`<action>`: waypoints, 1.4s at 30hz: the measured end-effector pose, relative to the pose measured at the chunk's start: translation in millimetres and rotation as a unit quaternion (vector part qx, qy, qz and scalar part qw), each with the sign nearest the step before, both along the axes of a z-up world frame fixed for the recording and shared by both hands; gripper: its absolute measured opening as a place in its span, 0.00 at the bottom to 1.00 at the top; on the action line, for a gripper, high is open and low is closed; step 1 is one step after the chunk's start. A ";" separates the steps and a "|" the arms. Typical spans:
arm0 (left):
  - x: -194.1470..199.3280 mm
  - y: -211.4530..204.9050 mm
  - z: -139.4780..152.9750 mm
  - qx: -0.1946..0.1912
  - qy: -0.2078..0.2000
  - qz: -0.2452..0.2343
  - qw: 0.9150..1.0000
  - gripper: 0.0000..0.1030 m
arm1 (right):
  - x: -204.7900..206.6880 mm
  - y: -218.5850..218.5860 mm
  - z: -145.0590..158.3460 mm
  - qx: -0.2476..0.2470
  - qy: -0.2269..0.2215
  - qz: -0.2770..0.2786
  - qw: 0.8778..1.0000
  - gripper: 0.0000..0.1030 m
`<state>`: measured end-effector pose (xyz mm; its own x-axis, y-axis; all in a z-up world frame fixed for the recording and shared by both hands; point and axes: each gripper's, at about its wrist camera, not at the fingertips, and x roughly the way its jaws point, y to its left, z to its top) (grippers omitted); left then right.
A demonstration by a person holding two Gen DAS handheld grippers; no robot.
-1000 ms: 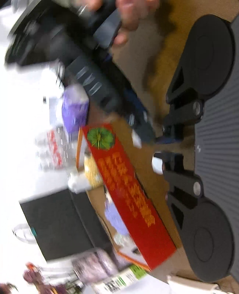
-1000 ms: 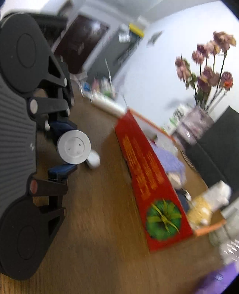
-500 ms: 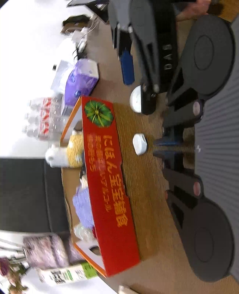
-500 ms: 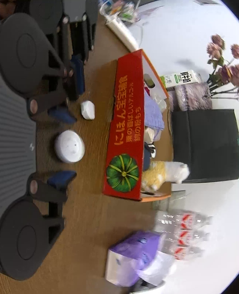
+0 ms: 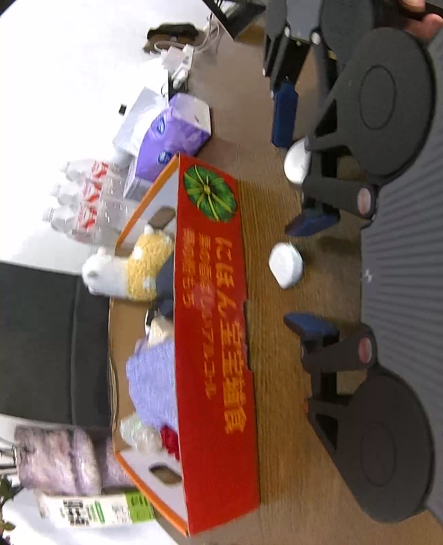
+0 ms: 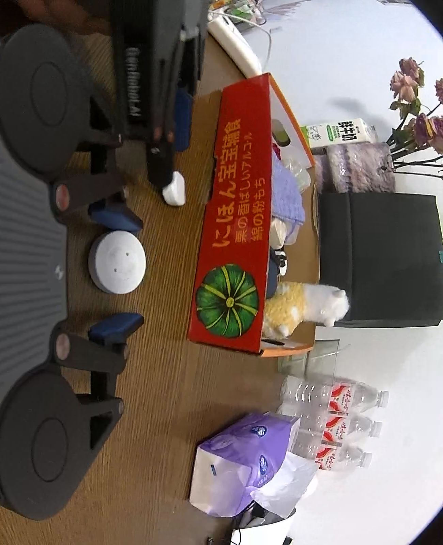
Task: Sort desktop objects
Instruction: 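Grasp the small white puck with the left tool while the right tool grasps the round white puck, then carry both white pucks into the cardboard box and open both tools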
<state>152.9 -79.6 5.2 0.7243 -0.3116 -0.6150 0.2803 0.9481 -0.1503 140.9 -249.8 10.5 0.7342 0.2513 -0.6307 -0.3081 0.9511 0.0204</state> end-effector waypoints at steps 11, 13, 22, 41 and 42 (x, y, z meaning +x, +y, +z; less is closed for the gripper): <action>5.8 -1.5 -2.2 -0.020 -0.001 0.013 1.000 0.27 | -2.5 -1.9 2.1 0.000 0.000 0.014 1.000 0.37; -2.9 1.3 2.4 -0.019 -0.006 0.021 1.000 0.27 | -3.6 -0.1 2.0 0.000 -0.002 0.014 1.000 0.37; -129.4 29.7 53.1 -0.033 -0.093 0.048 0.994 0.27 | -87.3 6.6 34.2 0.040 -0.073 0.002 0.997 0.37; -247.0 81.2 85.9 -0.028 -0.145 0.085 0.985 0.28 | -253.4 21.9 66.7 0.068 -0.158 0.038 0.984 0.37; -240.7 85.5 91.2 -0.033 -0.144 0.084 0.985 0.28 | -246.7 21.7 71.6 0.072 -0.157 0.035 0.984 0.37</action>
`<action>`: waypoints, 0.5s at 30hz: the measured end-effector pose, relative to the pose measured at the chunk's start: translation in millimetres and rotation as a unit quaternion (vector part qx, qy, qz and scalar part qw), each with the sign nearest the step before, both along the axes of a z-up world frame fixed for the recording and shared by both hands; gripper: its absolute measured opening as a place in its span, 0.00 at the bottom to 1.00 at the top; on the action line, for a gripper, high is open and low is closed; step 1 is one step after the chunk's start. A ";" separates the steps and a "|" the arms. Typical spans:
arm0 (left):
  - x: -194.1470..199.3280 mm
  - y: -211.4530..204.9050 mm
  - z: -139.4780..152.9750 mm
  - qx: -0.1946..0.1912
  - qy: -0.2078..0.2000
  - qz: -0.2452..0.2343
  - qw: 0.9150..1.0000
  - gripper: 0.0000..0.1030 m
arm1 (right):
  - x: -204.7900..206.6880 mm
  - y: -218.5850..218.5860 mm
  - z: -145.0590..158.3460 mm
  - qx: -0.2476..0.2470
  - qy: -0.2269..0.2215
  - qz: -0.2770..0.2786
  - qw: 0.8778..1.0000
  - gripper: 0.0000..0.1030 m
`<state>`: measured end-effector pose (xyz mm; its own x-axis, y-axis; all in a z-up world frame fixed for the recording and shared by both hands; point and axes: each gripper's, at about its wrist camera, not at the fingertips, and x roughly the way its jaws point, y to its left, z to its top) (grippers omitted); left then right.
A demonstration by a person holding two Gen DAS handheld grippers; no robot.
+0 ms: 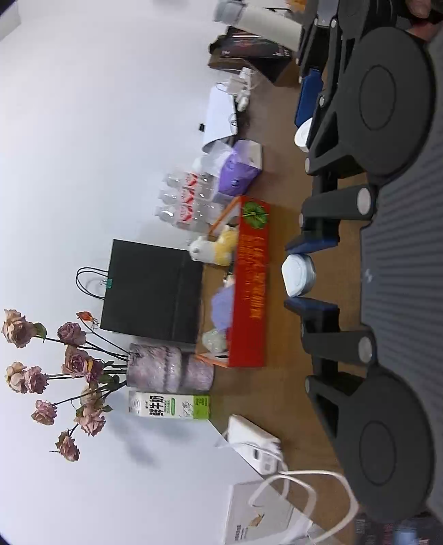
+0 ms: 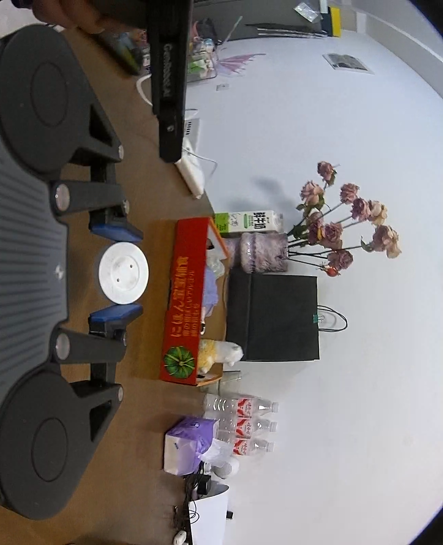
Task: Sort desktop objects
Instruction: 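Carry both white pucks into the cardboard box and open both tools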
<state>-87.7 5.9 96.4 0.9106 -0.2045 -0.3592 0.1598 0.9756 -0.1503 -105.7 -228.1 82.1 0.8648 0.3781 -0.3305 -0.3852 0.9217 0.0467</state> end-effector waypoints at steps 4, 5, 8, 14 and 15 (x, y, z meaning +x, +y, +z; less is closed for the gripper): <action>55.4 12.7 27.2 0.003 0.012 -0.019 1.000 0.28 | 39.3 -1.6 20.1 0.008 0.001 -0.005 1.000 0.37; 69.9 13.4 33.2 0.005 0.016 -0.023 1.000 0.28 | 54.7 -2.5 26.5 0.008 0.003 -0.006 1.000 0.37; 129.5 13.0 49.2 0.023 0.037 -0.042 0.998 0.28 | 103.7 -1.8 43.6 0.008 0.017 -0.006 1.000 0.37; 246.1 3.7 43.1 0.055 0.116 -0.045 0.991 0.28 | 243.3 15.4 63.3 0.003 0.087 -0.017 0.996 0.37; 263.6 3.1 39.8 0.058 0.128 -0.047 0.989 0.28 | 243.3 15.4 63.3 0.003 0.087 -0.017 0.996 0.37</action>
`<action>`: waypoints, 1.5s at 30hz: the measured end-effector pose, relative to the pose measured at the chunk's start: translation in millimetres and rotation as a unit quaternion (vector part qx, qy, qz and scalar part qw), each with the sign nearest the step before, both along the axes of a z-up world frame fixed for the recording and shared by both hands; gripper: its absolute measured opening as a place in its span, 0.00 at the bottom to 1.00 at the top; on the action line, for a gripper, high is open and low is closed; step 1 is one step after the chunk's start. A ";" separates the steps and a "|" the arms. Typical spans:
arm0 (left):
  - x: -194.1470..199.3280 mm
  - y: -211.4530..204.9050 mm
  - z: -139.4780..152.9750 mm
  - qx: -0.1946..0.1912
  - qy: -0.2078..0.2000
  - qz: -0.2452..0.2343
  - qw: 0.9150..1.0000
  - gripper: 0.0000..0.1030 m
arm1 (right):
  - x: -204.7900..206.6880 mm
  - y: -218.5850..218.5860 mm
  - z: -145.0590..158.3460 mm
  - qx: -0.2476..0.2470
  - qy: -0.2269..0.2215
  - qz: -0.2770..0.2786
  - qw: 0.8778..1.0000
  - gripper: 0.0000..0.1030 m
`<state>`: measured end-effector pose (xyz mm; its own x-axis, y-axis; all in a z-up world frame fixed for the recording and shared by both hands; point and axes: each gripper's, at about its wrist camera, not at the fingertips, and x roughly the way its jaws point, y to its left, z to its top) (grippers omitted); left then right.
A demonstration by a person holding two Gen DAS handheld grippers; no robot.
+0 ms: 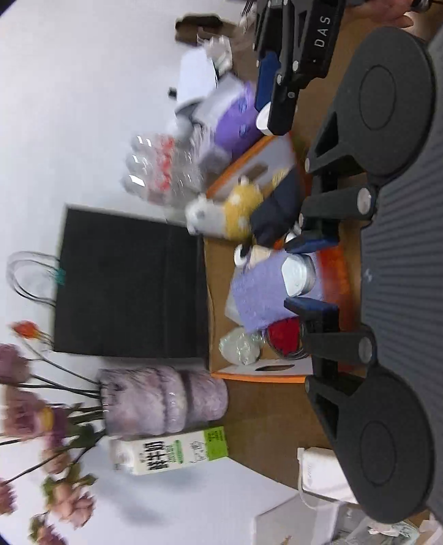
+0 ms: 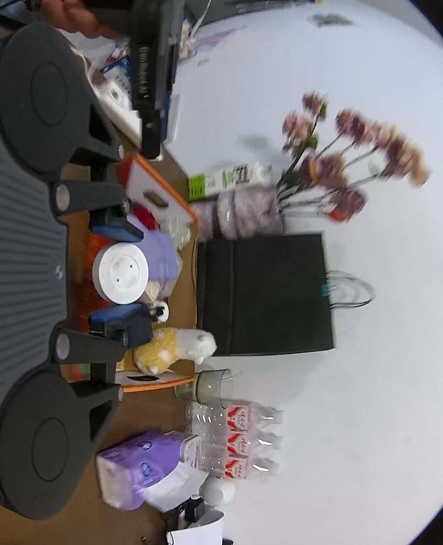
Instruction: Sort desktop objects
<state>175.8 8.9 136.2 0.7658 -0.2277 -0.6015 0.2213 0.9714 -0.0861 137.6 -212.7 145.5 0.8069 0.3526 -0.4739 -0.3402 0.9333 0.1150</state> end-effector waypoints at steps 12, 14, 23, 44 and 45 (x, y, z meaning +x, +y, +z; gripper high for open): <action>105.3 2.0 -45.3 0.013 0.090 0.027 0.996 0.88 | 161.3 30.7 -57.0 -0.010 0.169 -0.023 0.985 0.55; 102.9 7.7 -38.6 0.004 0.083 0.028 0.996 0.89 | 163.9 33.6 -57.4 -0.013 0.166 -0.023 0.986 0.68; 26.5 30.7 -13.4 0.021 0.022 0.024 0.999 1.00 | 87.3 29.4 -34.1 -0.034 0.081 -0.039 0.995 0.76; -281.2 110.4 -85.6 0.117 -0.062 0.077 0.988 1.00 | -157.0 9.5 -70.2 -0.032 0.013 -0.013 0.999 0.86; -283.1 106.0 -89.3 0.139 -0.077 0.076 0.984 1.00 | -160.6 9.1 -69.8 -0.031 0.011 -0.011 0.999 0.86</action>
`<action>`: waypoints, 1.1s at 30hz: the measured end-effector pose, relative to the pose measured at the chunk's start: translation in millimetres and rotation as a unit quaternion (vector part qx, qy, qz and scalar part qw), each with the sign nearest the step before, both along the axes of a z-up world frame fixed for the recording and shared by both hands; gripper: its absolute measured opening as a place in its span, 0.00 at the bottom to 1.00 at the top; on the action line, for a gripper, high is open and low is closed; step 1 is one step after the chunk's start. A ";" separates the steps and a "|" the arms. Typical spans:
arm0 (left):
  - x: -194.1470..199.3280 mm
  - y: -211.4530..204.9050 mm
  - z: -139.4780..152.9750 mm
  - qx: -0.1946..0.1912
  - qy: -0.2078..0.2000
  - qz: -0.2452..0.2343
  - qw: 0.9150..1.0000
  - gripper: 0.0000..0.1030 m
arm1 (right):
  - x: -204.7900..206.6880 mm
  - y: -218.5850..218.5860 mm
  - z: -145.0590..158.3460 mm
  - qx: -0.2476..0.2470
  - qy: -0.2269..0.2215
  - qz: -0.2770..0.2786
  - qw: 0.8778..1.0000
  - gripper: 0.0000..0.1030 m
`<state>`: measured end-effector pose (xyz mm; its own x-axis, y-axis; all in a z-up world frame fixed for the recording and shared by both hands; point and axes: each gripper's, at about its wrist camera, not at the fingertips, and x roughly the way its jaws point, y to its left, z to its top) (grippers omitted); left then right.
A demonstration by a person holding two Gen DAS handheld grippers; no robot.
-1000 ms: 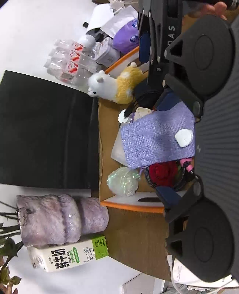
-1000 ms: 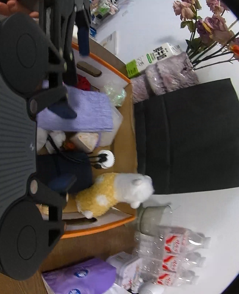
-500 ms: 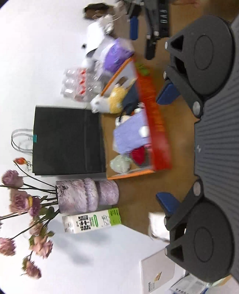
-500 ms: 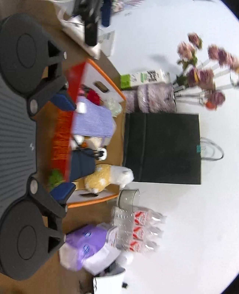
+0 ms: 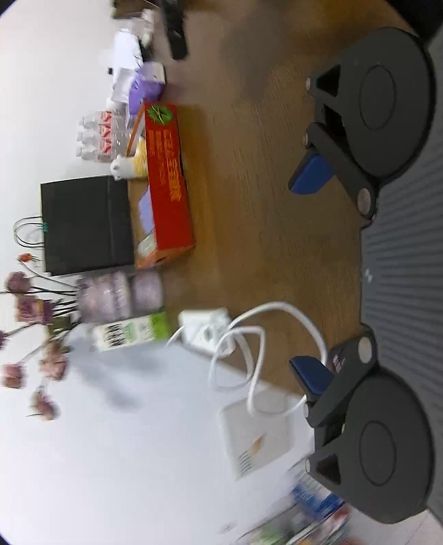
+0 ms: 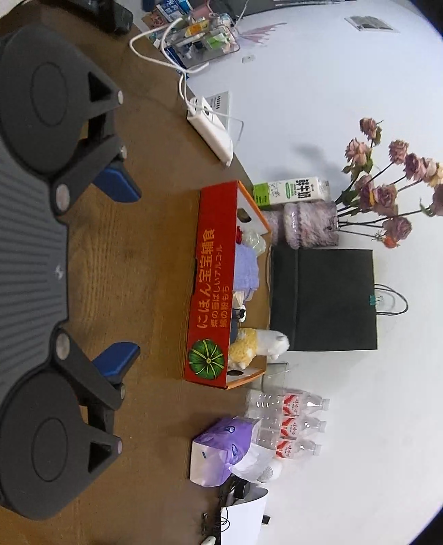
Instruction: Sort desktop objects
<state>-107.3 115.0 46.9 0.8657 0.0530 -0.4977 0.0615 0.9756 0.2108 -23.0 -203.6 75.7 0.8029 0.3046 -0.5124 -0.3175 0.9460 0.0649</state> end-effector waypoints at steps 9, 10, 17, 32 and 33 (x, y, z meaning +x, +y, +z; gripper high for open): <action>52.0 -14.8 -0.7 0.078 -0.017 -0.020 0.997 1.00 | -7.2 -2.0 -1.3 0.008 0.004 0.007 1.000 0.87; 61.0 -14.6 5.5 0.080 -0.021 -0.010 0.997 1.00 | -7.3 -2.6 -1.1 0.006 0.003 0.005 1.000 0.87; 56.9 -20.2 45.2 -0.072 -0.030 0.019 0.997 1.00 | -31.0 -19.1 0.8 -0.011 -0.018 -0.005 1.000 0.87; 21.8 -138.9 -7.8 -0.090 -0.003 0.039 0.995 1.00 | -70.7 -8.6 -34.7 -0.028 -0.020 -0.039 0.999 1.00; 31.4 -137.9 -12.0 -0.105 0.015 0.047 0.993 1.00 | -64.5 -8.8 -38.4 -0.028 -0.011 -0.046 0.998 1.00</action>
